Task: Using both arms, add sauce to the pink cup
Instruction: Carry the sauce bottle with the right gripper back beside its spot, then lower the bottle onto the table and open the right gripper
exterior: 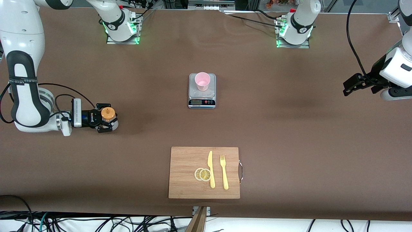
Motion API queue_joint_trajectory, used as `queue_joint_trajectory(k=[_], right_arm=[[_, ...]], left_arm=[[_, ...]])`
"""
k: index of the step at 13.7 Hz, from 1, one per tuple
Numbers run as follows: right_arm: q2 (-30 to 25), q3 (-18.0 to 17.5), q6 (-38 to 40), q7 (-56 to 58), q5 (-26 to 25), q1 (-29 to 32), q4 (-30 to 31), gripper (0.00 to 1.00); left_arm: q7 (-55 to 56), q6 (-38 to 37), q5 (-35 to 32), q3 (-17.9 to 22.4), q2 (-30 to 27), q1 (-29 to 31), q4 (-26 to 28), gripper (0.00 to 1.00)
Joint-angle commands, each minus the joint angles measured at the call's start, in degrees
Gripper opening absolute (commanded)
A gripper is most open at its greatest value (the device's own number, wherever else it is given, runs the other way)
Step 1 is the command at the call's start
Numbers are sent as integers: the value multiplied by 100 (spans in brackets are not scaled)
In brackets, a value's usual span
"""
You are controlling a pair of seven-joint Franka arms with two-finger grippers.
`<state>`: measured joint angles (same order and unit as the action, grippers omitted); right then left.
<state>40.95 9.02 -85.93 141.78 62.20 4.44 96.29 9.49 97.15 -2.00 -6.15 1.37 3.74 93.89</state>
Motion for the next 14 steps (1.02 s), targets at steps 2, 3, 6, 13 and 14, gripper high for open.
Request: queue_joint_trajectory(k=[2,3,6,13,14], right_arm=[[184,-102,550,349,327,250,293,0],[263,-102,673,455,354,259,303,0],[317,-102,832,553,363,259,504,0],[572,-102,1122,1106,363,311,637,0],[589,-102,1122,1159,363,329,637,0]], left_arm=[[18,-135,103,-1,92,13,-196,100],[18,-135,103,-1,92,13,-196,100],[18,-135,103,-1,92,13,-196,100],[18,-135,103,-1,92,13,-196,100],[18,-135,103,-1,92,13,-196,100]])
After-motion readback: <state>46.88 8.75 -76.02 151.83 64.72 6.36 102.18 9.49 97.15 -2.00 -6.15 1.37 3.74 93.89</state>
